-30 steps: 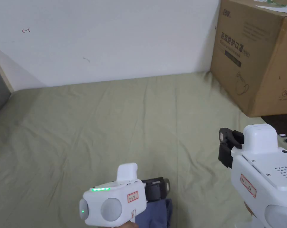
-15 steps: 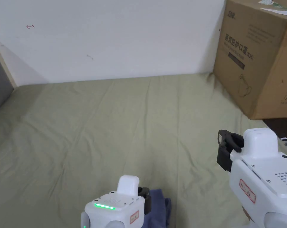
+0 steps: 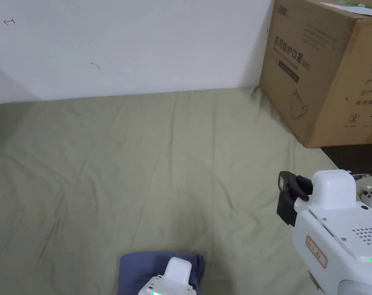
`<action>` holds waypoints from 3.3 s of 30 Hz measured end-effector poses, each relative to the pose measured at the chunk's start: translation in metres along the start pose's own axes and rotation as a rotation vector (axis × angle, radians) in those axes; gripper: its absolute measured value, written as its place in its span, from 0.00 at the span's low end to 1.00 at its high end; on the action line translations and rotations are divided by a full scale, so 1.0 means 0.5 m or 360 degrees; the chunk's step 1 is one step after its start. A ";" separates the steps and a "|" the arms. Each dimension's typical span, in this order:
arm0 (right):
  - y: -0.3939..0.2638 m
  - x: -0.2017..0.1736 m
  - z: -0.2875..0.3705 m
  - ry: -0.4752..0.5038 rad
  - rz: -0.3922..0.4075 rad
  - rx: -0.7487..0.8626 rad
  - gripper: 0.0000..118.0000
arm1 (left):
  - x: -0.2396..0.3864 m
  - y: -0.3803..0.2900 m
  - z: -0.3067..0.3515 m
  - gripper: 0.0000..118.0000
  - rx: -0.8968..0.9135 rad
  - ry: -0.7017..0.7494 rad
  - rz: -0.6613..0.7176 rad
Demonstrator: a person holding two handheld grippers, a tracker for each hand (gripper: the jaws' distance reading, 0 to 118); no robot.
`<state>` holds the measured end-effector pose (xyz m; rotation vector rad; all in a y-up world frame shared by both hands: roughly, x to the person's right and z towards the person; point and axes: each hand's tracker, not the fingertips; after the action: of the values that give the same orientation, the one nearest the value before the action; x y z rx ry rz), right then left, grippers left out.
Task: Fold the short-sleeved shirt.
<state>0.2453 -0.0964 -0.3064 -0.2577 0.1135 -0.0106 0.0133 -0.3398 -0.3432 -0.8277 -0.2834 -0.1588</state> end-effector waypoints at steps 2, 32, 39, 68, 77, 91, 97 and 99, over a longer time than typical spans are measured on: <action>-0.003 0.002 0.000 -0.0005 -0.0005 -0.0010 0.00 | -0.003 0.002 0.000 0.00 -0.0001 0.0003 0.0040; 0.081 -0.144 0.060 0.0079 0.0082 0.0295 0.00 | -0.361 0.198 0.506 0.00 0.1151 0.0368 0.0310; 0.082 -0.181 0.061 0.0075 0.0128 0.0320 0.00 | -0.408 0.166 0.531 0.00 0.1145 0.0462 0.0357; -0.373 -0.319 -0.169 0.0243 0.0155 -0.0578 0.00 | -0.446 0.106 0.450 0.00 0.0943 0.0369 0.0458; -0.472 -0.321 -0.214 0.0162 0.0126 -0.0783 0.00 | -0.445 0.059 0.365 0.00 0.0687 0.0169 0.0680; -0.459 -0.304 -0.216 0.0225 0.0137 -0.0833 0.00 | -0.411 -0.039 0.122 0.89 -0.0253 -0.0456 0.1162; -0.460 -0.303 -0.215 0.0233 0.0138 -0.0831 0.00 | -0.376 -0.041 0.076 0.68 -0.0360 -0.0567 0.1070; -0.460 -0.304 -0.215 0.0234 0.0136 -0.0832 0.00 | -0.378 -0.042 0.066 0.46 -0.0360 -0.0614 0.1085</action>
<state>0.0831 -0.3420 -0.3342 -0.7744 0.2742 0.0862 -0.1775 -0.3240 -0.3657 -1.1362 -0.3322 0.6230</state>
